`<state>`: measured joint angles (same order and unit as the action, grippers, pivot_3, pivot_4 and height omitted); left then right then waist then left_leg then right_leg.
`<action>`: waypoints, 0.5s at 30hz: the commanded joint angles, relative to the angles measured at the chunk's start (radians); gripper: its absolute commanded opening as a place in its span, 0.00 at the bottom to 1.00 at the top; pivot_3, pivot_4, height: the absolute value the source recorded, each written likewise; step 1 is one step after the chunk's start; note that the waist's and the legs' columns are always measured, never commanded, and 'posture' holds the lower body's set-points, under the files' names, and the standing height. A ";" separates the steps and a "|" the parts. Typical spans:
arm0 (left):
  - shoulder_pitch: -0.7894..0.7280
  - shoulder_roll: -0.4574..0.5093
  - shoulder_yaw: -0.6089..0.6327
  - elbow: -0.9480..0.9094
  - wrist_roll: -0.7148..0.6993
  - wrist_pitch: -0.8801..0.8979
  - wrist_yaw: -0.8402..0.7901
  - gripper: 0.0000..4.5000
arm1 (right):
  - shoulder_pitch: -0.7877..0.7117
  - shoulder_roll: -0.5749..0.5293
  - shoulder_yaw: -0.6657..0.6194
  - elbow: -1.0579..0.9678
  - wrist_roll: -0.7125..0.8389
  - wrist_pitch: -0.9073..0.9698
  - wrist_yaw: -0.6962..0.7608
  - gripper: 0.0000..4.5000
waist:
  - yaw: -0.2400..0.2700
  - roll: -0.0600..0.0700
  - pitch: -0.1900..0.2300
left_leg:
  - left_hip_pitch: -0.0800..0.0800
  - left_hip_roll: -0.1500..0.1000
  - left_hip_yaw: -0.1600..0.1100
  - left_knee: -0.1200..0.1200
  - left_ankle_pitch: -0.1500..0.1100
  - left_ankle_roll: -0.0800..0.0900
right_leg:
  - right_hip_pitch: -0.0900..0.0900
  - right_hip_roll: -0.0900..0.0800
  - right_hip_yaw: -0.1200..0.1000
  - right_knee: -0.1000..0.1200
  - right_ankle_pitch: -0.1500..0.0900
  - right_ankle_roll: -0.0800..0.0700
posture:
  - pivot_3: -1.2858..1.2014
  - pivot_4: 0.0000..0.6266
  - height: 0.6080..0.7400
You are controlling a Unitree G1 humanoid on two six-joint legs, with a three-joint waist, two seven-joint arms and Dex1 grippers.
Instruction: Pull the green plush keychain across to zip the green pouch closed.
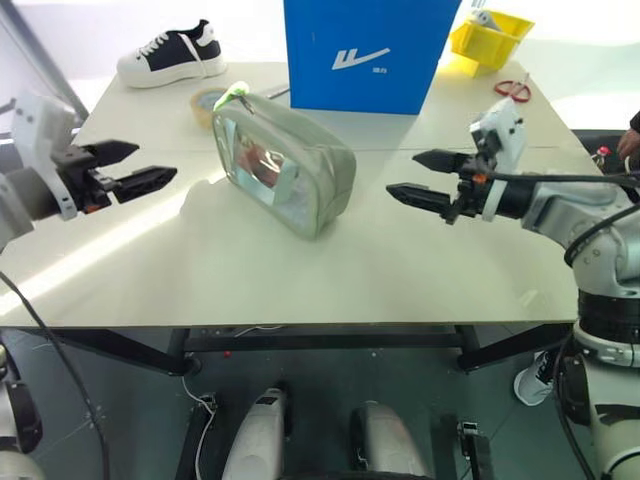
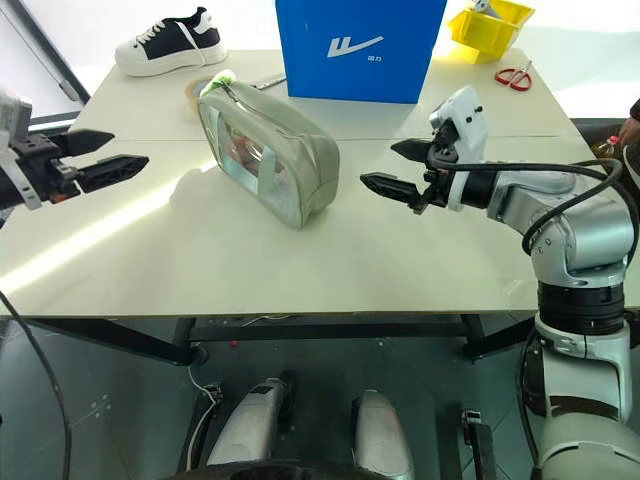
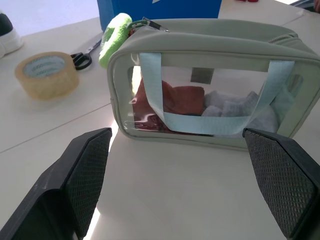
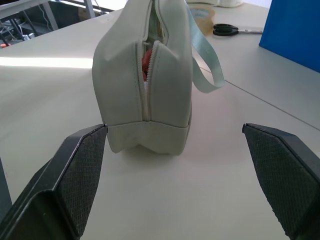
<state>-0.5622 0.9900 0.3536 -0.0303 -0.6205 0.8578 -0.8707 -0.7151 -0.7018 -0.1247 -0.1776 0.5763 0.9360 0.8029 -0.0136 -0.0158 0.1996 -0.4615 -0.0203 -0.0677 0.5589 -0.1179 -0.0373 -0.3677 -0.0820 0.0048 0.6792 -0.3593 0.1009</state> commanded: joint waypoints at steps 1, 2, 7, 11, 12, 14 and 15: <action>0.003 0.010 0.002 -0.018 0.006 -0.023 -0.004 0.99 | -0.053 0.021 -0.011 -0.021 0.035 0.011 -0.019 1.00 | -0.002 0.000 0.000 | 0.000 0.000 0.000 0.000 0.000 0.000 | -0.001 0.000 0.000 0.001 0.000 0.000 | 0.52 0.24 1.00; -0.001 0.009 0.002 -0.017 0.004 -0.014 0.005 0.99 | -0.057 0.024 -0.007 -0.023 0.035 0.006 -0.018 1.00 | -0.004 0.000 0.000 | 0.000 0.000 0.000 0.000 0.000 0.000 | -0.001 0.001 0.000 0.001 0.000 0.000 | 0.52 0.24 1.00; -0.003 0.001 -0.002 -0.015 0.014 -0.042 0.022 0.99 | -0.062 0.040 0.016 -0.030 0.028 -0.009 -0.026 1.00 | -0.005 0.000 0.000 | 0.000 0.000 0.004 0.000 0.000 0.000 | -0.002 0.003 0.000 0.003 0.000 0.000 | 0.52 0.24 1.00; -0.011 0.001 -0.009 -0.043 -0.007 -0.034 0.010 0.99 | -0.091 0.082 0.048 -0.068 0.048 -0.001 -0.036 1.00 | -0.006 0.000 0.000 | 0.000 0.000 0.005 0.001 0.000 0.000 | -0.002 0.003 0.000 0.004 0.000 0.000 | 0.52 0.24 1.00; -0.013 -0.004 -0.010 -0.057 -0.017 -0.025 0.009 0.99 | -0.092 0.097 0.062 -0.080 0.049 -0.004 -0.039 1.00 | -0.006 0.000 0.000 | 0.000 0.000 0.005 0.001 0.000 0.000 | -0.002 0.003 0.000 0.005 0.000 0.000 | 0.52 0.24 1.00; -0.003 -0.002 -0.016 -0.101 -0.056 0.006 -0.018 0.99 | -0.093 0.148 0.106 -0.097 0.028 -0.018 -0.067 1.00 | -0.007 0.000 0.000 | 0.000 0.000 0.005 0.001 0.000 0.000 | -0.002 0.003 0.000 0.005 0.000 0.000 | 0.52 0.24 1.00; 0.013 0.013 -0.019 -0.136 -0.079 0.021 -0.047 0.99 | -0.100 0.185 0.140 -0.096 0.005 -0.029 -0.094 1.00 | -0.008 -0.001 0.000 | 0.000 0.001 0.004 0.001 0.000 0.000 | -0.002 0.003 0.000 0.005 0.000 0.000 | 0.52 0.24 1.00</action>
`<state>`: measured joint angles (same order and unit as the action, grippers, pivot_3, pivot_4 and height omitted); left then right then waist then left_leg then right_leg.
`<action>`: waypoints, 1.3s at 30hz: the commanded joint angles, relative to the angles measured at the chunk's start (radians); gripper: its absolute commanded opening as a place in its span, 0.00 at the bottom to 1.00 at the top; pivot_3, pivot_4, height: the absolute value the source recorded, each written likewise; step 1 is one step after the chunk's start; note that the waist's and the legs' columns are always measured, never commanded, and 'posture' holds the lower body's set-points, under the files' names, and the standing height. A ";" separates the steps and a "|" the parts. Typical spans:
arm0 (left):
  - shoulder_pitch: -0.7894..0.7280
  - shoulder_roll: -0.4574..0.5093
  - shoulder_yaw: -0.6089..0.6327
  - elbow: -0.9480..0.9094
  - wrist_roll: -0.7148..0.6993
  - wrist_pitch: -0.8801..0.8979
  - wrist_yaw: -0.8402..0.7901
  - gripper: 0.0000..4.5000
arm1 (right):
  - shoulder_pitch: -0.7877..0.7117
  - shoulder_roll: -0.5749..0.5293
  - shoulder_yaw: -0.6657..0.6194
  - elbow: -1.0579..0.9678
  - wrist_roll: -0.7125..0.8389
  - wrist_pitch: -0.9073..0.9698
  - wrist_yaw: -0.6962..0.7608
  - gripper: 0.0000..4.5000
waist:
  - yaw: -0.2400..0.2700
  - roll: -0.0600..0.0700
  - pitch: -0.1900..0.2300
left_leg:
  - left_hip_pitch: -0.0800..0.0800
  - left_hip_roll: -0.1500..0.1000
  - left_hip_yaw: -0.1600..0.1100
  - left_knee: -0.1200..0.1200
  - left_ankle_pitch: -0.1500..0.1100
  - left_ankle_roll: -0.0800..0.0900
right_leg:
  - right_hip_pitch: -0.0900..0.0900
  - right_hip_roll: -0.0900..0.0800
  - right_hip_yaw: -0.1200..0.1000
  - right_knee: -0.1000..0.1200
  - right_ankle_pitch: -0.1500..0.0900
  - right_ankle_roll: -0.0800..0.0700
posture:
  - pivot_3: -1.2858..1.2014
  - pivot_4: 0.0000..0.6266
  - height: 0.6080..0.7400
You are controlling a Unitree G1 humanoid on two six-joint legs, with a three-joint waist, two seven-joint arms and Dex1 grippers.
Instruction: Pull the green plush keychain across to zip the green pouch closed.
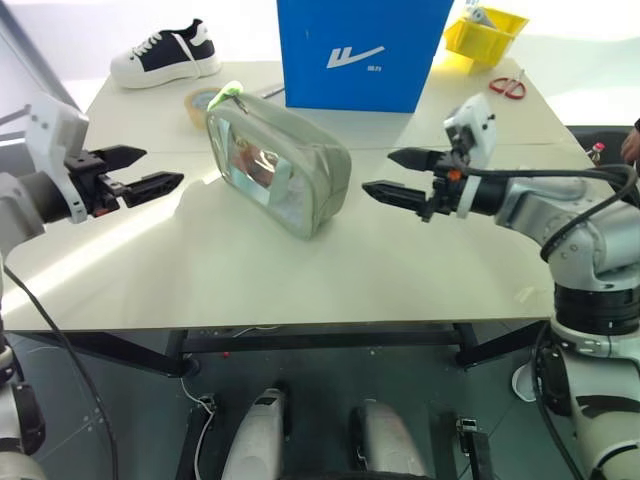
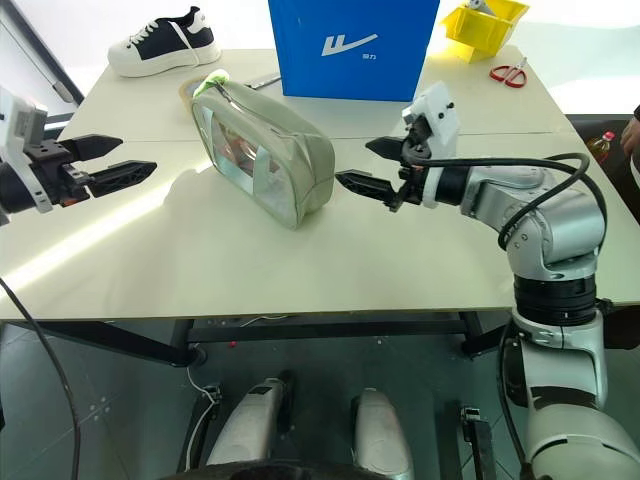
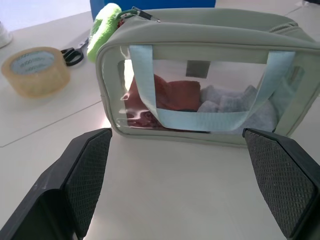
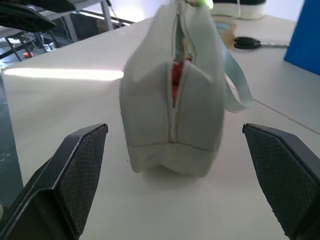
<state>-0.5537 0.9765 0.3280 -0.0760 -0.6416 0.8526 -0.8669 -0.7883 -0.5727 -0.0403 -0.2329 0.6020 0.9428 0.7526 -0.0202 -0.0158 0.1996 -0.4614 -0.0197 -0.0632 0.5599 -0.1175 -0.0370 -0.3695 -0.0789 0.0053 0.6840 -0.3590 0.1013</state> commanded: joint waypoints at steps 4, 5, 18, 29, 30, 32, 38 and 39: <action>0.020 0.055 0.013 -0.159 -0.104 0.066 -0.089 0.99 | -0.031 0.120 0.156 -0.017 -0.114 -0.115 -0.081 1.00 | -0.001 0.000 0.000 | 0.000 0.000 0.000 0.000 0.000 0.000 | -0.001 0.000 0.001 0.001 0.000 0.000 | 0.52 0.24 1.00; 0.019 0.057 0.019 -0.172 -0.121 0.077 -0.093 0.99 | -0.028 0.131 0.180 0.000 -0.142 -0.149 -0.081 1.00 | 0.000 0.000 0.000 | 0.000 0.000 0.000 0.000 0.000 0.000 | -0.001 0.000 0.001 0.001 0.000 0.000 | 0.52 0.24 1.00; -0.004 0.026 -0.006 -0.323 -0.278 0.186 -0.032 1.00 | -0.055 0.262 0.253 0.251 -0.345 -0.382 -0.147 0.59 | 0.001 -0.001 -0.001 | 0.001 0.000 0.000 0.002 0.002 -0.001 | 0.000 0.002 0.001 0.003 0.002 0.000 | 0.52 0.24 1.00; 0.029 0.046 0.000 -0.285 -0.256 0.162 -0.001 1.00 | -0.073 -0.002 0.155 0.390 -0.425 -0.503 -0.035 0.01 | 0.007 -0.001 0.000 | 0.002 -0.001 0.000 0.003 0.002 -0.002 | 0.002 0.001 0.001 0.003 0.002 0.001 | 0.52 0.24 1.00; 0.035 0.042 0.001 -0.281 -0.252 0.154 0.000 1.00 | -0.081 -0.019 0.152 0.422 -0.430 -0.520 -0.020 0.01 | 0.005 -0.001 0.000 | 0.002 -0.001 0.000 0.003 0.002 -0.002 | 0.002 0.001 0.002 0.003 0.002 0.001 | 0.52 0.24 1.00; 0.035 0.034 -0.007 -0.272 -0.242 0.138 0.002 1.00 | -0.094 -0.033 0.161 0.485 -0.452 -0.557 0.001 0.01 | 0.000 -0.001 0.000 | 0.002 0.000 0.000 0.003 0.002 -0.002 | 0.002 0.002 0.002 0.003 0.002 0.001 | 0.52 0.24 1.00; 0.036 0.026 -0.027 -0.250 -0.219 0.101 -0.013 1.00 | -0.111 -0.008 0.189 0.582 -0.485 -0.631 0.056 0.08 | -0.002 -0.001 -0.001 | 0.003 0.001 0.001 0.002 0.002 -0.002 | 0.002 0.004 0.002 0.004 0.002 0.000 | 0.52 0.24 1.00; 0.040 0.030 -0.022 -0.245 -0.216 0.096 -0.018 1.00 | -0.111 -0.010 0.187 0.573 -0.481 -0.632 0.075 0.17 | -0.002 -0.001 -0.001 | 0.003 0.001 0.001 0.003 0.002 -0.002 | 0.002 0.004 0.003 0.004 0.002 0.000 | 0.52 0.24 1.00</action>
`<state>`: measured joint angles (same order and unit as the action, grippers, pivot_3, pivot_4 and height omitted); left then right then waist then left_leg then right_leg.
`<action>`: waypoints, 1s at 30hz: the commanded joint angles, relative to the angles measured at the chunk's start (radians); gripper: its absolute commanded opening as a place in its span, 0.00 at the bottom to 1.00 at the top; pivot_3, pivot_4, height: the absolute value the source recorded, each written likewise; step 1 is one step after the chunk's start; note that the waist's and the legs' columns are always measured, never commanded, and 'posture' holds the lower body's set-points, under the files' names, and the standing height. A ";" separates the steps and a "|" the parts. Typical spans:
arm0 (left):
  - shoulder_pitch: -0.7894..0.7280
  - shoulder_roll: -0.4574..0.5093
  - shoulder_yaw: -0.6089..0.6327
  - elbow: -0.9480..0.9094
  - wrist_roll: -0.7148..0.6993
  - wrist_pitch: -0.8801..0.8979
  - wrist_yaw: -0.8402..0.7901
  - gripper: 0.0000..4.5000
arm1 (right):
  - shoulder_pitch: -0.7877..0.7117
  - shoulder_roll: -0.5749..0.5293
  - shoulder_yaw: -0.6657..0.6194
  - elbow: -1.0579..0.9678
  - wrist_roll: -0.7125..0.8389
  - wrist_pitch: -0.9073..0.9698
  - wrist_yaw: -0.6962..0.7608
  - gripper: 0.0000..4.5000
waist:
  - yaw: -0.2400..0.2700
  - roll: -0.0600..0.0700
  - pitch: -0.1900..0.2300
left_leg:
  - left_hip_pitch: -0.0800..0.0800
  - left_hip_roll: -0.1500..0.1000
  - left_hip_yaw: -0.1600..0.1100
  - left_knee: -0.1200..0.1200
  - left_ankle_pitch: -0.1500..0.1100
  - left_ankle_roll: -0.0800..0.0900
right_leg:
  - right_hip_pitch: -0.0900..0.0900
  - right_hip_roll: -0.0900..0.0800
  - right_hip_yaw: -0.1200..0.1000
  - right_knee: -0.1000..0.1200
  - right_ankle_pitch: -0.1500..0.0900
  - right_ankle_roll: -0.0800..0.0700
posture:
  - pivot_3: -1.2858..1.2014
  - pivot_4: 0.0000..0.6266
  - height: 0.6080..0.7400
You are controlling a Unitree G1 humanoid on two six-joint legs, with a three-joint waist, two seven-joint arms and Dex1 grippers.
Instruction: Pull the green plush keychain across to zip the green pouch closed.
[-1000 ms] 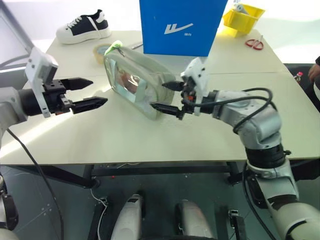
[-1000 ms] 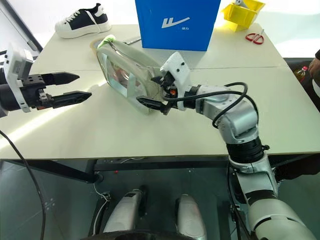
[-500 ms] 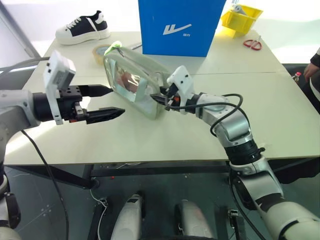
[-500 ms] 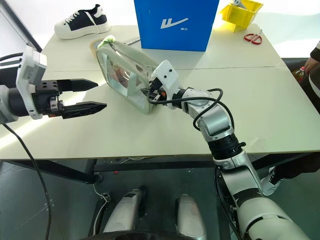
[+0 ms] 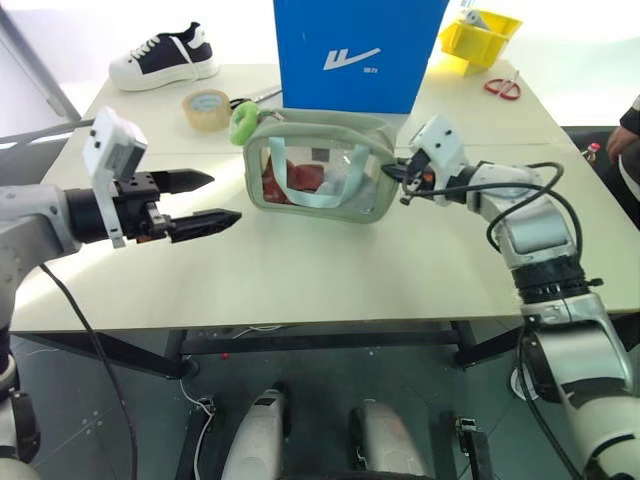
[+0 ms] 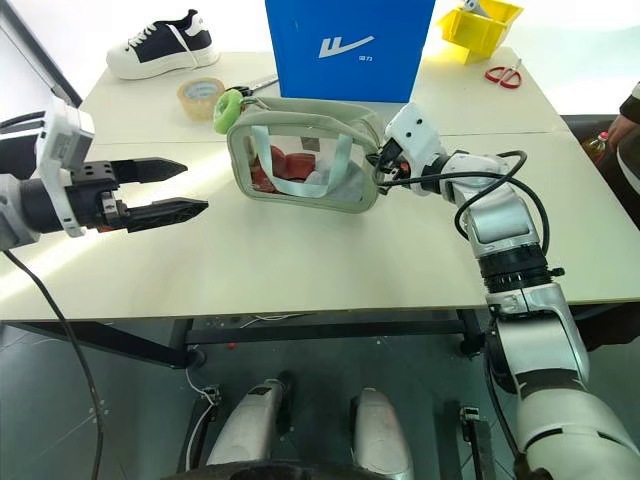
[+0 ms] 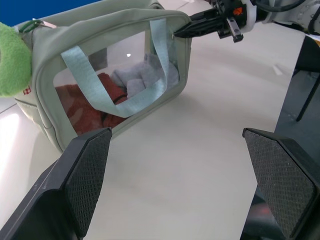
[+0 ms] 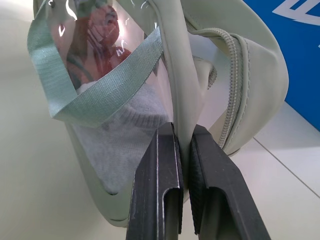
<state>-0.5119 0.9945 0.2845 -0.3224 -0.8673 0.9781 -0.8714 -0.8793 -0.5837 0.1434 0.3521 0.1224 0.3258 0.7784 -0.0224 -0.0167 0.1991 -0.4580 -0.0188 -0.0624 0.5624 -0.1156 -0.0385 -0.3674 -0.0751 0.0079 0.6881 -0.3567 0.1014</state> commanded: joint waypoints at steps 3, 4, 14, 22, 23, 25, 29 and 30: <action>0.013 0.016 0.039 0.006 0.012 -0.035 -0.016 1.00 | -0.031 -0.021 -0.008 -0.024 -0.015 -0.027 0.071 0.46 | 0.001 0.000 0.000 | 0.000 0.000 0.000 0.001 0.000 0.000 | 0.000 0.000 0.000 0.000 0.000 0.000 | 0.52 0.24 1.00; 0.021 0.017 0.044 0.005 0.013 -0.036 -0.015 1.00 | -0.045 -0.030 -0.016 -0.026 -0.013 -0.026 0.082 0.57 | 0.002 0.000 0.000 | 0.000 0.000 0.000 0.001 0.000 0.000 | 0.000 0.000 0.001 0.000 0.000 0.000 | 0.52 0.24 1.00; 0.054 0.027 0.070 0.000 0.017 -0.051 -0.016 1.00 | -0.185 0.022 -0.050 -0.094 0.086 0.093 0.172 0.66 | 0.001 0.000 0.000 | 0.000 0.001 0.001 0.000 0.000 0.000 | -0.001 0.000 0.001 0.000 0.000 0.000 | 0.52 0.24 1.00; 0.047 0.024 0.055 0.013 0.037 -0.069 -0.023 1.00 | -0.224 0.084 0.044 0.109 -0.061 -0.063 0.133 0.66 | 0.005 0.000 0.000 | 0.000 0.000 0.001 0.001 0.000 0.000 | 0.000 0.000 0.001 0.000 0.000 0.000 | 0.52 0.24 1.00; 0.048 0.024 0.054 0.011 0.038 -0.071 -0.024 1.00 | -0.232 0.092 0.047 0.129 -0.068 -0.075 0.135 0.66 | 0.004 0.000 0.000 | 0.000 0.000 0.001 0.001 0.000 0.000 | 0.000 -0.001 0.001 0.000 0.000 0.000 | 0.52 0.24 1.00; 0.047 0.022 0.057 0.009 0.038 -0.071 -0.018 1.00 | -0.245 0.103 0.050 0.158 -0.077 -0.102 0.149 0.54 | 0.002 0.000 0.000 | 0.000 0.000 0.001 0.000 0.000 0.000 | -0.001 0.000 0.001 0.000 0.000 0.000 | 0.52 0.24 1.00; 0.053 0.022 0.064 0.008 0.035 -0.067 -0.010 1.00 | -0.247 0.099 0.051 0.163 -0.077 -0.144 0.204 0.15 | -0.002 0.000 0.000 | 0.000 0.000 0.001 0.000 0.000 0.000 | -0.001 0.000 0.001 0.000 0.000 0.000 | 0.52 0.24 1.00; 0.059 0.024 0.068 0.006 0.035 -0.067 -0.011 1.00 | -0.245 0.094 0.050 0.158 -0.076 -0.152 0.215 0.05 | -0.002 0.000 0.000 | 0.000 0.000 0.001 0.000 0.000 0.000 | -0.001 0.001 0.001 0.000 0.000 0.000 | 0.52 0.24 1.00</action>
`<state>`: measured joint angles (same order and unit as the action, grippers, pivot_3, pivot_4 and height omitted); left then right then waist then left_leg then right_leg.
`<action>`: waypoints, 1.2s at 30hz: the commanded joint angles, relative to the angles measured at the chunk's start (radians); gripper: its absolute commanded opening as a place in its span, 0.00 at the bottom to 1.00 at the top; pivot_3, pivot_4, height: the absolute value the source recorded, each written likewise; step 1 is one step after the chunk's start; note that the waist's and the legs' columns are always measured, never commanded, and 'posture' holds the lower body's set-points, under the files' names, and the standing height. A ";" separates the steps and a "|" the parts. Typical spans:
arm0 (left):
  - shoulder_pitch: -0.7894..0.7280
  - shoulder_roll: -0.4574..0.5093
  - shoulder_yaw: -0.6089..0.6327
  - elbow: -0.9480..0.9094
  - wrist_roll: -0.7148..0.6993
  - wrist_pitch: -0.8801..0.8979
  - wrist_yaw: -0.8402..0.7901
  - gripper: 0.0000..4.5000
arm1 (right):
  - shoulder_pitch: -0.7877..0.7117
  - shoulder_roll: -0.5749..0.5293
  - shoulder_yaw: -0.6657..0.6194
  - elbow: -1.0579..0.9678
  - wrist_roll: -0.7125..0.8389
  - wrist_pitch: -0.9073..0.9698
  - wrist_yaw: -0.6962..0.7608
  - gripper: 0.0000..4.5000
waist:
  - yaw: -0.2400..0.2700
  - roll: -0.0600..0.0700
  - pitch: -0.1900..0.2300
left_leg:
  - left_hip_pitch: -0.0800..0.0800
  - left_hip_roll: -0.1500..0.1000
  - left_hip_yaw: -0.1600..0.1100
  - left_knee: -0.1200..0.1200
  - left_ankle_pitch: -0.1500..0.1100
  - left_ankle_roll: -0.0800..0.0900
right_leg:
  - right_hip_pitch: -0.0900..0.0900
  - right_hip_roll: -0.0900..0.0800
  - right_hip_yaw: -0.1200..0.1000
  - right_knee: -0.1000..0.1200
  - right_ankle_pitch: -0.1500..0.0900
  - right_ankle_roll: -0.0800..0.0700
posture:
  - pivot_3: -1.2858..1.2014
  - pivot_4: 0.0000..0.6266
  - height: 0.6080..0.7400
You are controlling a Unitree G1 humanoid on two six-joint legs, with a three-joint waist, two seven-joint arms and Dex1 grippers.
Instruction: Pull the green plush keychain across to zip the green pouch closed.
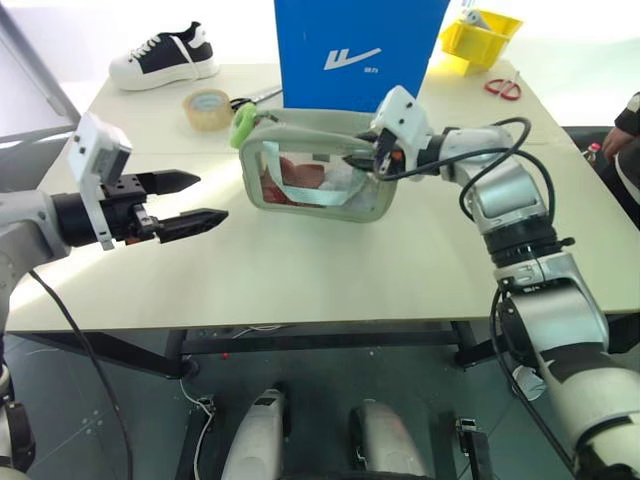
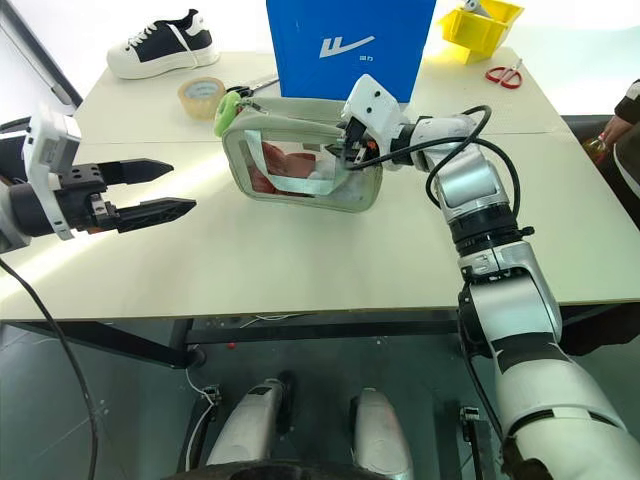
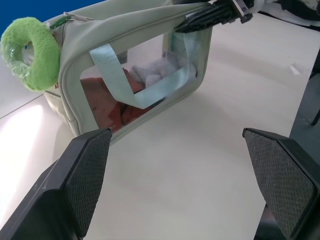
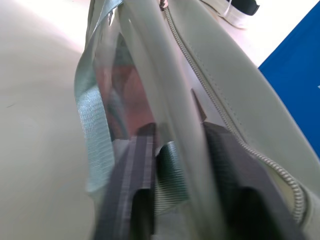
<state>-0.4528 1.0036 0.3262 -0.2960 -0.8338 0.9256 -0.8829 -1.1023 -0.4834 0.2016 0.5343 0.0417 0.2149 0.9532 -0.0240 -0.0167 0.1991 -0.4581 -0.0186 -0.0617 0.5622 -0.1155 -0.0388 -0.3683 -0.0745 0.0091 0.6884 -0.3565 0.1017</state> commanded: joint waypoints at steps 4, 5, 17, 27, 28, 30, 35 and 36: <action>0.006 0.026 0.040 -0.011 0.004 -0.014 -0.002 1.00 | -0.015 -0.037 -0.053 -0.014 0.051 -0.101 0.124 0.01 | -0.001 0.000 0.000 | 0.000 0.000 0.000 0.000 0.000 0.000 | 0.000 0.000 0.000 0.001 0.000 0.000 | 0.52 0.24 1.00; 0.007 0.028 0.042 -0.007 0.007 -0.016 -0.002 1.00 | -0.013 -0.047 -0.058 -0.009 0.059 -0.118 0.151 0.01 | 0.001 0.000 0.000 | 0.000 0.000 0.000 0.000 0.000 0.000 | 0.000 0.000 0.000 0.001 0.000 0.000 | 0.52 0.24 1.00; -0.018 0.025 0.003 0.032 0.042 -0.045 -0.014 1.00 | 0.017 -0.065 -0.073 0.040 0.122 -0.195 0.340 0.01 | 0.001 0.000 0.000 | 0.000 0.000 0.000 0.000 0.000 0.000 | 0.000 0.001 0.000 0.000 0.000 0.000 | 0.52 0.24 1.00; -0.078 0.035 -0.041 0.096 0.069 -0.063 -0.052 1.00 | 0.035 -0.085 -0.125 0.005 0.179 -0.137 0.384 0.01 | 0.004 0.000 0.000 | 0.000 0.001 0.000 0.001 0.000 -0.001 | 0.000 0.003 0.000 0.001 0.001 -0.001 | 0.52 0.24 1.00; -0.085 0.034 -0.047 0.100 0.073 -0.066 -0.056 1.00 | 0.041 -0.086 -0.124 0.000 0.177 -0.141 0.388 0.01 | 0.004 0.000 0.000 | 0.000 0.001 0.000 0.001 0.000 -0.001 | 0.000 0.003 0.000 0.001 0.001 -0.001 | 0.52 0.24 1.00; -0.096 0.029 -0.054 0.108 0.080 -0.069 -0.060 1.00 | 0.048 -0.088 -0.125 -0.003 0.173 -0.149 0.391 0.01 | 0.004 0.000 0.000 | 0.000 0.000 0.000 0.001 0.000 -0.001 | 0.000 0.003 0.000 0.000 0.001 -0.001 | 0.52 0.24 1.00; -0.140 -0.032 -0.087 0.184 0.125 -0.101 -0.015 1.00 | 0.081 -0.088 -0.113 -0.030 0.150 -0.163 0.372 0.01 | 0.005 0.000 0.000 | 0.000 0.001 0.000 0.001 0.000 -0.001 | 0.000 0.003 0.000 0.001 0.001 -0.001 | 0.52 0.24 1.00; -0.154 -0.047 -0.092 0.209 0.138 -0.105 0.000 1.00 | 0.089 -0.087 -0.110 -0.043 0.152 -0.157 0.371 0.01 | 0.005 0.000 0.000 | 0.001 0.001 0.000 0.001 0.000 -0.001 | 0.000 0.003 0.000 0.001 0.001 -0.001 | 0.52 0.24 1.00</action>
<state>-0.5816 0.9638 0.2329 -0.1152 -0.7214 0.8426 -0.9079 -1.0128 -0.5664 0.1122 0.5433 0.1781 0.0614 1.3312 -0.0188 -0.0167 0.1992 -0.4570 -0.0181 -0.0620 0.5636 -0.1153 -0.0393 -0.3675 -0.0716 0.0094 0.6897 -0.3555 0.1003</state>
